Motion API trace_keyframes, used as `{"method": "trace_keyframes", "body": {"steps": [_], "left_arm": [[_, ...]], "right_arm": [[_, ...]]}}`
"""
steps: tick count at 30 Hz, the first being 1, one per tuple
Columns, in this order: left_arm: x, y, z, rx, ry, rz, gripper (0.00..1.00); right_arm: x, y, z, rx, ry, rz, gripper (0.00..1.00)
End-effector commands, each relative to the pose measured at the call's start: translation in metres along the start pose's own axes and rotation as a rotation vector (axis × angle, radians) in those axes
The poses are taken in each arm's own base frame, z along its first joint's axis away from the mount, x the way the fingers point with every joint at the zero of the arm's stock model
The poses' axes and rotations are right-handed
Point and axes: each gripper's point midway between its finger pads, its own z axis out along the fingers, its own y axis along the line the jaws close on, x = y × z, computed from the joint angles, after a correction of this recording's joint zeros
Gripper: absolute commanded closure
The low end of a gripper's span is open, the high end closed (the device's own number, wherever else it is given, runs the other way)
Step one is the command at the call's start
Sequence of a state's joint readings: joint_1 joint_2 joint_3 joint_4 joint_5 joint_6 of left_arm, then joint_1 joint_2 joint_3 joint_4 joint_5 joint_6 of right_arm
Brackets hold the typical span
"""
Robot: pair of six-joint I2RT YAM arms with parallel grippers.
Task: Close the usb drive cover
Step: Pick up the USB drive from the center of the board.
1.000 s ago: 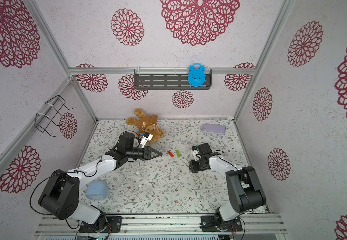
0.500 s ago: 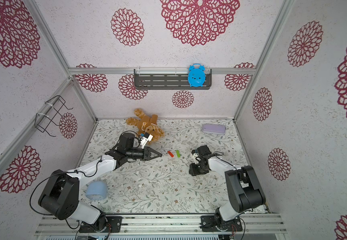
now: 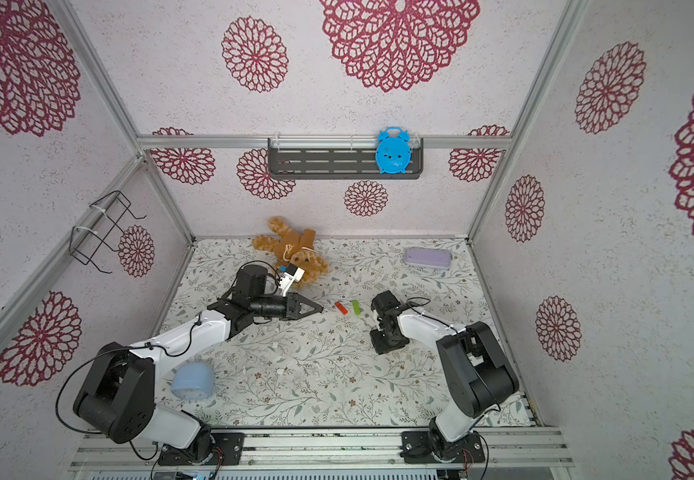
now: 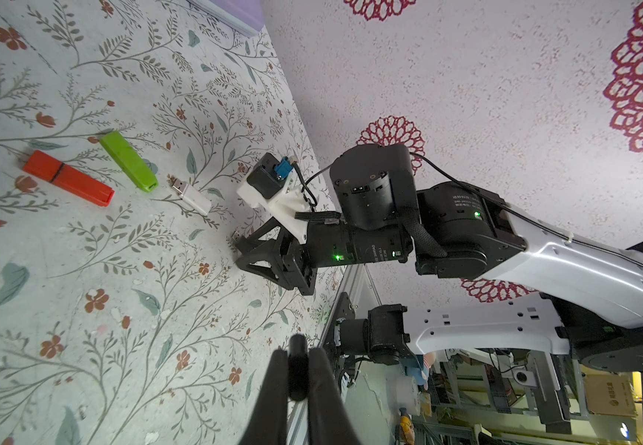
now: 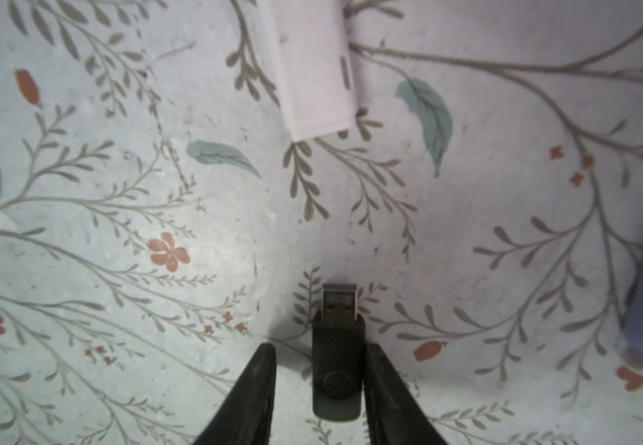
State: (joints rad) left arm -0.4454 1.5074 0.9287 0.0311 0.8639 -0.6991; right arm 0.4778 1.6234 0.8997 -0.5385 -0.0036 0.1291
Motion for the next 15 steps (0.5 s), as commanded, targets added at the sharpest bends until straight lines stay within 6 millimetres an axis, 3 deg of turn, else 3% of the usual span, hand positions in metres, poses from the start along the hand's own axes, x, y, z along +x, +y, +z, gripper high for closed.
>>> {"method": "trace_keyframes", "body": {"steps": [1,7,15], "left_arm": [[-0.005,-0.004,-0.006,0.001,-0.02,0.031,0.92],[-0.006,0.001,-0.013,-0.022,-0.046,0.028,0.92],[-0.013,0.015,-0.033,-0.073,-0.143,0.008,0.91]], "right_arm": [[0.006,-0.009,0.003,0.076,0.046,0.01,0.63],[0.0,0.009,0.0,0.076,0.039,-0.058,0.72],[-0.016,0.07,0.001,-0.022,0.005,-0.217,0.74]]}}
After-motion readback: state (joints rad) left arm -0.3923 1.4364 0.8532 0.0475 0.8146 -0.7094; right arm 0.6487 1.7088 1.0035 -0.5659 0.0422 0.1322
